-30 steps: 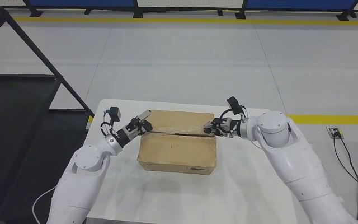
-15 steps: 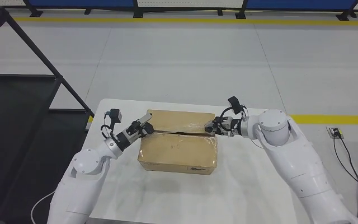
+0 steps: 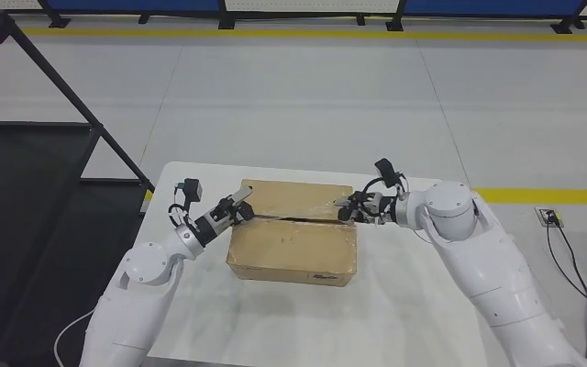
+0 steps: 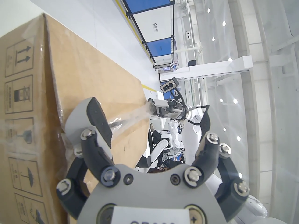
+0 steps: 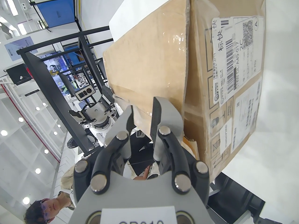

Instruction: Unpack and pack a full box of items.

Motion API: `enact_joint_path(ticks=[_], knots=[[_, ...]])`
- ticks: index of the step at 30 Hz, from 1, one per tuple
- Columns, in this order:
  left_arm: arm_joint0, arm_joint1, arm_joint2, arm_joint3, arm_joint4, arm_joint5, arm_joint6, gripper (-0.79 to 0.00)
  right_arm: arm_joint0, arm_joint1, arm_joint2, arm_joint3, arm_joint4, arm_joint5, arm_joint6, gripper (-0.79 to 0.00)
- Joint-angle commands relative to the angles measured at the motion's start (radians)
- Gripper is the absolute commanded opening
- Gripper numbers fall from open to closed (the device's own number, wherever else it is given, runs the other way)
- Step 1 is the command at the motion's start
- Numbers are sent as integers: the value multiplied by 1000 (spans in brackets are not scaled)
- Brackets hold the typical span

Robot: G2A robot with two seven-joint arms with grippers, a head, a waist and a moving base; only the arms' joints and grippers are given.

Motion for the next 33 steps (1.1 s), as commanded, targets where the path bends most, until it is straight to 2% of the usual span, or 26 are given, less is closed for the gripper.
enact_joint_path(ticks=[1, 5, 10, 12, 13, 14, 16, 20, 24, 33], knots=[[2, 1, -1, -3, -1, -1, 0, 0, -11, 4, 19, -19, 5, 1, -19, 0], [6, 1, -3, -10, -2, 0, -3, 0, -50, 15, 70, -87, 27, -17, -61, 0], [9, 2, -4, -14, -1, 0, -3, 0, -112, 22, 104, -197, 62, -103, -77, 0], [10, 2, -3, -15, -1, -1, -1, 0, -110, 18, 85, -199, 63, -127, -67, -394], [10, 2, -3, -16, -1, -1, -1, 0, -101, 14, 72, -194, 60, -131, -81, -446], [11, 2, -3, -16, -1, -1, -1, 0, -91, 9, 55, -185, 68, -141, -82, -533], [11, 3, -3, -16, -2, -2, -1, 0, -61, -2, 26, -151, 77, -163, -87, -782], [14, 3, -4, -15, -5, -2, -2, 0, -10, -22, -26, -77, 93, -221, -92, -785], [16, 3, -3, -17, -7, -2, -3, 0, 67, -45, -88, 24, 96, -175, -56, -785], [18, 4, -3, -25, -11, -2, -7, 0, 177, -89, -182, 224, 94, -166, 9, -785]])
